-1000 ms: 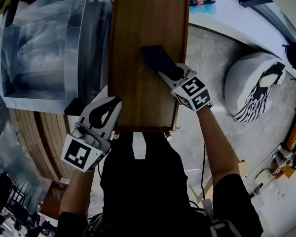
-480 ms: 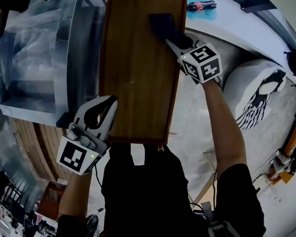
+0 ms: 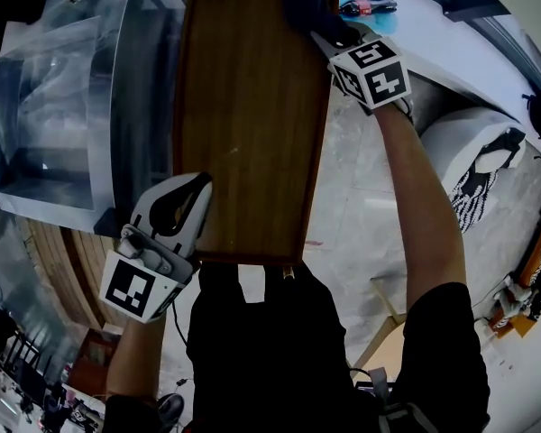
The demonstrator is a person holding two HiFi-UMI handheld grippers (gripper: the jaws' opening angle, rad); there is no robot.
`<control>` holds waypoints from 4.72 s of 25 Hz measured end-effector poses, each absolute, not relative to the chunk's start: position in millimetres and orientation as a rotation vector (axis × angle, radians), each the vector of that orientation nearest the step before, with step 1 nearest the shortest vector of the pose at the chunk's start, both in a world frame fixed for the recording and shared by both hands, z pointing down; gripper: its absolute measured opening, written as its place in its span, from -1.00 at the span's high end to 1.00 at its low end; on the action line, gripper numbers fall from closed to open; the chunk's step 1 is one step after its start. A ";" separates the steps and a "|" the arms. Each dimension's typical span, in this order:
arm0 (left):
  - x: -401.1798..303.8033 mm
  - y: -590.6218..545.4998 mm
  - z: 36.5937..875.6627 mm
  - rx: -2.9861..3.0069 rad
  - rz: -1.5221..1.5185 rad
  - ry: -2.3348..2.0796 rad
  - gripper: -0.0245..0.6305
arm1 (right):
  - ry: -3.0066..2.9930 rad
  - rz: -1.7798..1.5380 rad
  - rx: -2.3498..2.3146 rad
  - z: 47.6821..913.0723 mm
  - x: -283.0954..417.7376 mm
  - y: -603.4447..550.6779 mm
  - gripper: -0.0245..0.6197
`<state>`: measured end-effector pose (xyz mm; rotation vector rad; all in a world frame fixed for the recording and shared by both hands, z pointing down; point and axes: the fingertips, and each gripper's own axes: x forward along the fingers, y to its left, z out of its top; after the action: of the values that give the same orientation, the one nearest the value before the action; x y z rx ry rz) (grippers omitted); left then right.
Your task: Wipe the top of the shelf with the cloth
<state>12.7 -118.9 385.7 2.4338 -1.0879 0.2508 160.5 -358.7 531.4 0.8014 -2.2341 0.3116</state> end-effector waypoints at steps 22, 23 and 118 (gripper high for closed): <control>13.7 -97.0 382.2 2.443 0.256 -1.051 0.85 | -2.164 0.305 0.713 552.4 157.2 -320.9 0.73; 12.9 -96.2 381.6 2.445 0.254 -1.049 0.85 | -2.164 0.307 0.712 552.8 156.2 -316.8 0.73; 20.6 17.2 305.0 2.545 0.233 -0.828 0.86 | -2.172 0.878 0.512 513.3 123.1 92.1 0.74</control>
<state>20.6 17.2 305.0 2.5450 -0.8277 0.2331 123.1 92.1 513.3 0.5125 -2.1722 0.8780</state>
